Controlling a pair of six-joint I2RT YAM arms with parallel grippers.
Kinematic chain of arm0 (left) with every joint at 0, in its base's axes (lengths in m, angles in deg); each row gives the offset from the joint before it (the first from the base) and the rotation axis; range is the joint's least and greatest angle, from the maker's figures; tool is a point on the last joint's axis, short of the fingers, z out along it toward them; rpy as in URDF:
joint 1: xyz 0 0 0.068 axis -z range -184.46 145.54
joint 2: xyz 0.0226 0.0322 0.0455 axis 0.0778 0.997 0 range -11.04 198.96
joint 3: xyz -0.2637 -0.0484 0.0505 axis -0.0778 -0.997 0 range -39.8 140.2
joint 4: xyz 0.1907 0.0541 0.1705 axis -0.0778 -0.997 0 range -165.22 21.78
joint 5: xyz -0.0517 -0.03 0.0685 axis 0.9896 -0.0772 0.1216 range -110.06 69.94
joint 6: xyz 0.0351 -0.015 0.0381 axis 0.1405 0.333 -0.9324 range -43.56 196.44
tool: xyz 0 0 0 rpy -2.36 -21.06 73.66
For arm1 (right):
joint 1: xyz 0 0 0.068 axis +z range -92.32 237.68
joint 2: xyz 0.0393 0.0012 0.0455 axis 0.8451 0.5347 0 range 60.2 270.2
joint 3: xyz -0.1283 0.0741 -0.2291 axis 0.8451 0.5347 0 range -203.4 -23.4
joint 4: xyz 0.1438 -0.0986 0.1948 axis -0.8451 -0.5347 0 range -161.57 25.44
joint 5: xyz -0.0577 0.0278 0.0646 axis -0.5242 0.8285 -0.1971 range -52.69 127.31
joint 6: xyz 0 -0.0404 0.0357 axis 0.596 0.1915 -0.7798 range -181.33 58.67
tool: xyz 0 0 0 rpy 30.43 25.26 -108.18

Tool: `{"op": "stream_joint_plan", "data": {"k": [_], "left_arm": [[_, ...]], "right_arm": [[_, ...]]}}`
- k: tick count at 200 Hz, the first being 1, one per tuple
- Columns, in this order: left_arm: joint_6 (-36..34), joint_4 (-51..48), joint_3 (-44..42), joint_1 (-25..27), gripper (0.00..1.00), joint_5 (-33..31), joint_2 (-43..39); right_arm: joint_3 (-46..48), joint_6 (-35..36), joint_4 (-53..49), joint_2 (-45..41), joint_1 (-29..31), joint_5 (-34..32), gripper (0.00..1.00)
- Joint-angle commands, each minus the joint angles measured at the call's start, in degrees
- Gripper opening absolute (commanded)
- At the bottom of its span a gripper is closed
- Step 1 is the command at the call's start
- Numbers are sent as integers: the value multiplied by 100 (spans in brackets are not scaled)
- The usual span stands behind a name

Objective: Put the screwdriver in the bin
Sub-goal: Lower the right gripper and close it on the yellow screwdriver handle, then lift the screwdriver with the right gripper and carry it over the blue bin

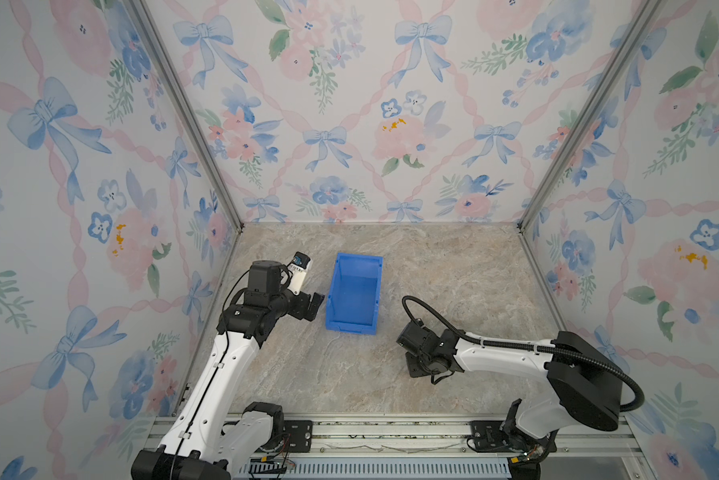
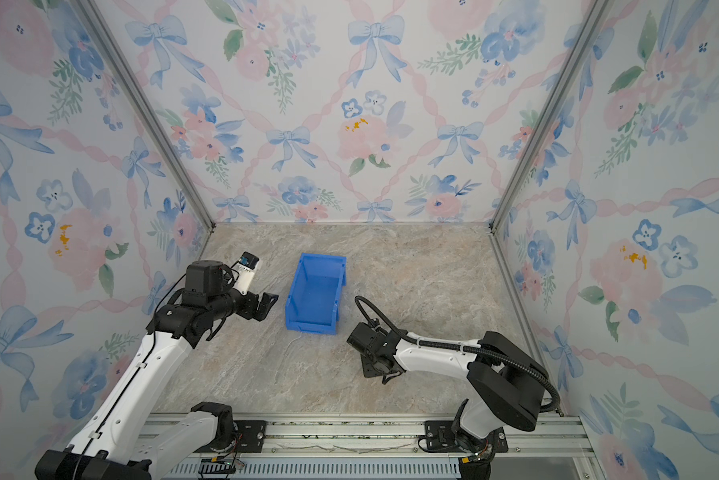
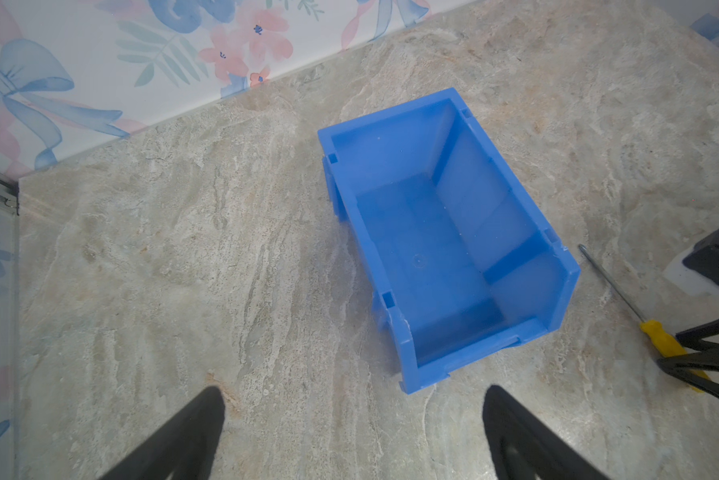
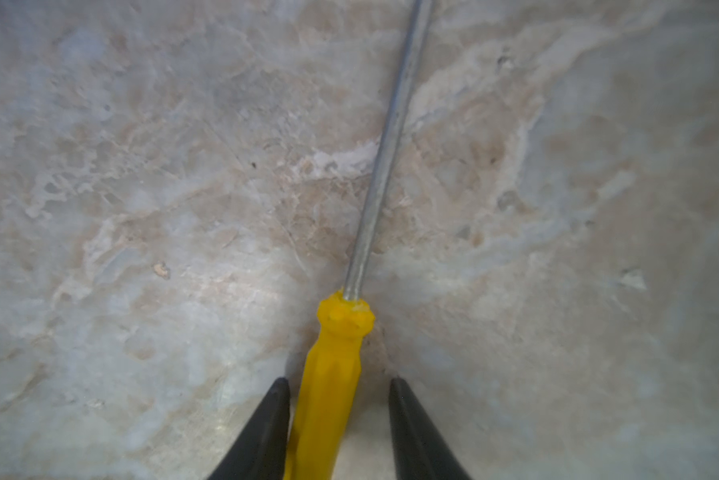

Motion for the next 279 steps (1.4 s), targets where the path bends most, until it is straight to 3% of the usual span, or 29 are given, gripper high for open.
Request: {"op": "stream_joint_plan", "data": {"k": [1, 59, 91, 180, 221, 279], "left_arm": [[53, -67, 166, 41, 98, 56, 67], [-9, -67, 186, 45, 98, -2, 111], [-32, -67, 191, 41, 98, -8, 123], [-55, -68, 150, 40, 98, -336, 63], [27, -58, 117, 41, 98, -454, 49], [124, -64, 328, -51, 98, -557, -88]], "right_arm": [[140, -47, 41, 168, 28, -26, 38], [274, -52, 36, 40, 48, -221, 30], [265, 14, 27, -14, 58, -259, 19], [-1, 299, -266, -700, -46, -262, 17], [-707, 698, -723, -941, -126, -193, 17], [-2508, 1364, -1296, -588, -234, -176, 18]]}}
